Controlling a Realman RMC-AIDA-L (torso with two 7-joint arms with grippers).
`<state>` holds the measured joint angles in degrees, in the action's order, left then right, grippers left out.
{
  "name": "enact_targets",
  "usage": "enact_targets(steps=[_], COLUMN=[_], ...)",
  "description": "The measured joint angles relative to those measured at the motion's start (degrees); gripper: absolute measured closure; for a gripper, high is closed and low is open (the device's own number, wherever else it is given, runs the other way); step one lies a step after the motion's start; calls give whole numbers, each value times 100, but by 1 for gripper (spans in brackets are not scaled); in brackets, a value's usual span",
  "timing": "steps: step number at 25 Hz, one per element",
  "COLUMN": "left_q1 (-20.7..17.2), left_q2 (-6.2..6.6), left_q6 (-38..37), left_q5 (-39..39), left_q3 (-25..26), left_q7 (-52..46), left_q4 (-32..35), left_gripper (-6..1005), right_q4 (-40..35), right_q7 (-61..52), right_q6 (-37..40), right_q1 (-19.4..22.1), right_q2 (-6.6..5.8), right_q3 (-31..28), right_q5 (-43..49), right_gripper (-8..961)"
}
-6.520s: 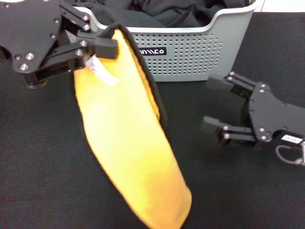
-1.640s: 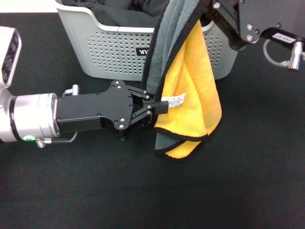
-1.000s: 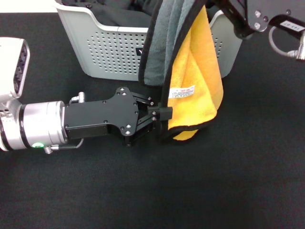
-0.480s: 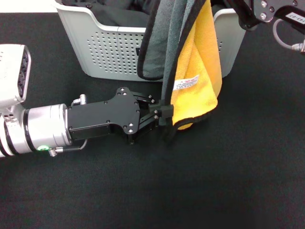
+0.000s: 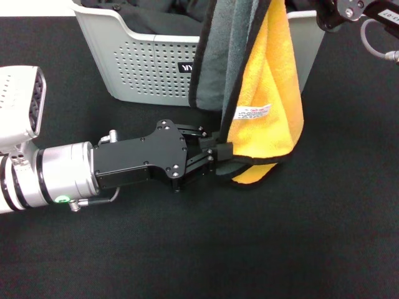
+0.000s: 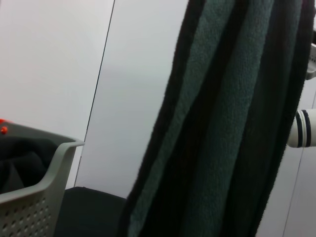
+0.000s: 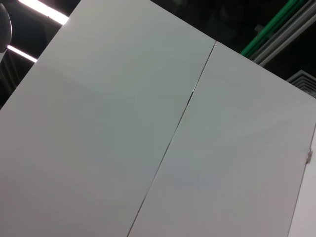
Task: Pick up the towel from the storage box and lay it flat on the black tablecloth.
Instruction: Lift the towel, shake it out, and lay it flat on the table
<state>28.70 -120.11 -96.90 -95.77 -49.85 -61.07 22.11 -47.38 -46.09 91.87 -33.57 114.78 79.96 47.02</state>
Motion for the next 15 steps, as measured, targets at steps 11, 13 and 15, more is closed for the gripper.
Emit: enact_targets(steps=[11,13,15], left_q1=[66,66,66], left_q2=[-8,-6,-5], left_q6=[-1,-2,1], left_q5=[-29,-42,-46], left_q3=[-25,-25,-30], left_q7=[67,68,69], left_q4=[-157,-159,-161], left_gripper=[837,838,838], right_q4=[-30,-80,-145], right_q7=[45,44,40], right_q6=[14,16,17], right_q1=[66,90,124], right_q2=[43,45,47], right_q3=[-18,-24,-54], right_q5=[-5,-19,-38], right_gripper=[938,938,938])
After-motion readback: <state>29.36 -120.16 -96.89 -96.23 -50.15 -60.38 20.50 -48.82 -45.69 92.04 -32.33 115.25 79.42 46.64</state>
